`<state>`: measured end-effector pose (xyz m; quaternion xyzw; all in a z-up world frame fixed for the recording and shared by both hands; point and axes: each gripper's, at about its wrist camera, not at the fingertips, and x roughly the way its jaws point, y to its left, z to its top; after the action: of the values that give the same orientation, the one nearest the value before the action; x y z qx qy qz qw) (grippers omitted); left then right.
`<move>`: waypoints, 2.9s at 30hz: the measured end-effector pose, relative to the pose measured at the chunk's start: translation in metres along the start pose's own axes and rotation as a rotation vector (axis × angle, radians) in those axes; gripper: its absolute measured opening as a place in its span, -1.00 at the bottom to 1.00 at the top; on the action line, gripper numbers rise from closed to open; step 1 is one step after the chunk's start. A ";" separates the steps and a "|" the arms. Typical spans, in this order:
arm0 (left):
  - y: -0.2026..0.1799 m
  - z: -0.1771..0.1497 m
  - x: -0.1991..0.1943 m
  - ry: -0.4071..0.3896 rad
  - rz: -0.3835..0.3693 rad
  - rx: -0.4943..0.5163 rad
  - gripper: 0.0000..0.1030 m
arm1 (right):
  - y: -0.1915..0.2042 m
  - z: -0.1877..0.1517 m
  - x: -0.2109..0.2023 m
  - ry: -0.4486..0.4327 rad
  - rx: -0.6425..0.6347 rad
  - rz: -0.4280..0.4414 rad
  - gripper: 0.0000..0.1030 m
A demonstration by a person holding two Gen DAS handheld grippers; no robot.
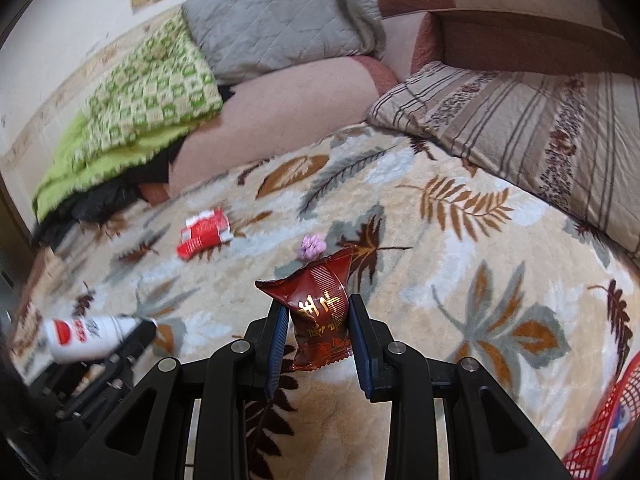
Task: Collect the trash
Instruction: 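Carry the bottle and wrapper over the red wastebasket and open both tools, then grasp the purple crumpled paper ball with the right tool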
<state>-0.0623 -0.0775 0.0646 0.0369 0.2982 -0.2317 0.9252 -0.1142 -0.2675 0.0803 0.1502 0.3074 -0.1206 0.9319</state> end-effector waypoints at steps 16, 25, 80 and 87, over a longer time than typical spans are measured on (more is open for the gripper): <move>-0.164 -0.001 -0.055 0.044 -0.490 0.237 -0.48 | -0.222 -0.069 -0.171 -0.051 0.344 -0.182 -0.38; -0.297 -0.013 -0.068 0.162 -0.738 0.345 -0.48 | -0.296 -0.093 -0.221 -0.096 0.468 -0.244 -0.38; 0.061 0.064 0.093 0.074 0.066 -0.059 0.29 | 0.012 0.038 0.102 0.176 0.059 0.071 -0.49; 0.026 0.071 0.148 0.198 0.147 0.334 0.29 | 0.005 0.029 0.078 0.142 0.089 0.112 -0.49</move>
<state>0.0931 -0.1287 0.0367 0.2340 0.3418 -0.2049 0.8868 -0.0361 -0.2832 0.0567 0.2167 0.3582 -0.0708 0.9054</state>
